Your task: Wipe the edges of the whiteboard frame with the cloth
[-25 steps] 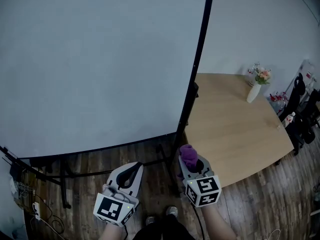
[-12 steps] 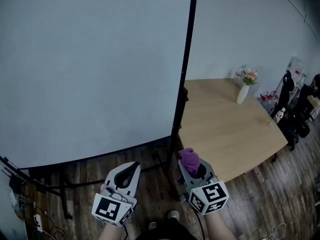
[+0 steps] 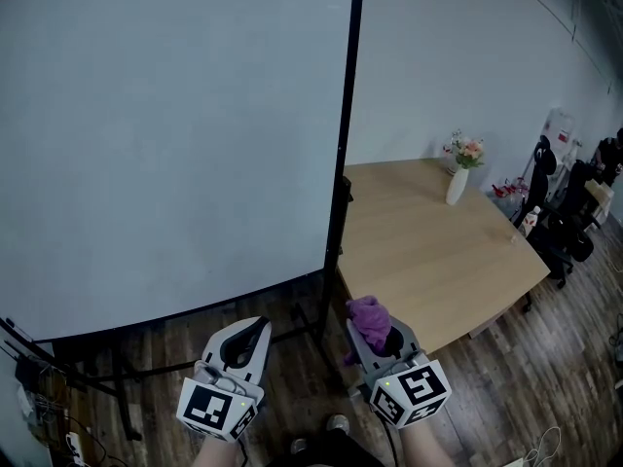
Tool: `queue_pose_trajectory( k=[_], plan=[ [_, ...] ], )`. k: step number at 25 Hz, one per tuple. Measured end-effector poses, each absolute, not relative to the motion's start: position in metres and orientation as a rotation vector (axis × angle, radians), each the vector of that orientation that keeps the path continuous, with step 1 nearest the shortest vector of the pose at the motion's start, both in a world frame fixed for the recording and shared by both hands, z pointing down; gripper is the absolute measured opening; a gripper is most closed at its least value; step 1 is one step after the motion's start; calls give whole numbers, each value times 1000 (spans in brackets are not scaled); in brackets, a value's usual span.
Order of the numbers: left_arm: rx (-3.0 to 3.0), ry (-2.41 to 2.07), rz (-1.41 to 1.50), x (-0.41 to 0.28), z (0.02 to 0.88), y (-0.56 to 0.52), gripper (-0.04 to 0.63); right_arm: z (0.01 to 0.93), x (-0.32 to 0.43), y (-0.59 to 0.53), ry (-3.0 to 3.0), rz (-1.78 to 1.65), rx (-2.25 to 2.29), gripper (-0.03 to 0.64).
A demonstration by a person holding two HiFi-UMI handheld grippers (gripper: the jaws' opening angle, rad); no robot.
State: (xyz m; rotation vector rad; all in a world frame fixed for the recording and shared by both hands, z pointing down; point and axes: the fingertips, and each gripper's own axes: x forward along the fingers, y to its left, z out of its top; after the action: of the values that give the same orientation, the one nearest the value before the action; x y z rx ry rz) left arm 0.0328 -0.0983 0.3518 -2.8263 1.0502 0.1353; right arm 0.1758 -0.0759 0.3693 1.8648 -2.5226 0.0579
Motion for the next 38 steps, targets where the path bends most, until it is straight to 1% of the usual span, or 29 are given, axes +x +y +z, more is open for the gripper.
queue_pose_trajectory(
  k=[16,38],
  plan=[
    [-2817,1009,174,32,345,-83,17,361,166,-50,-2547,0,1864,109],
    [-2817,1020,157,24,353,-89,17,366,156,-59,-2581,11,1864,109]
  ],
)
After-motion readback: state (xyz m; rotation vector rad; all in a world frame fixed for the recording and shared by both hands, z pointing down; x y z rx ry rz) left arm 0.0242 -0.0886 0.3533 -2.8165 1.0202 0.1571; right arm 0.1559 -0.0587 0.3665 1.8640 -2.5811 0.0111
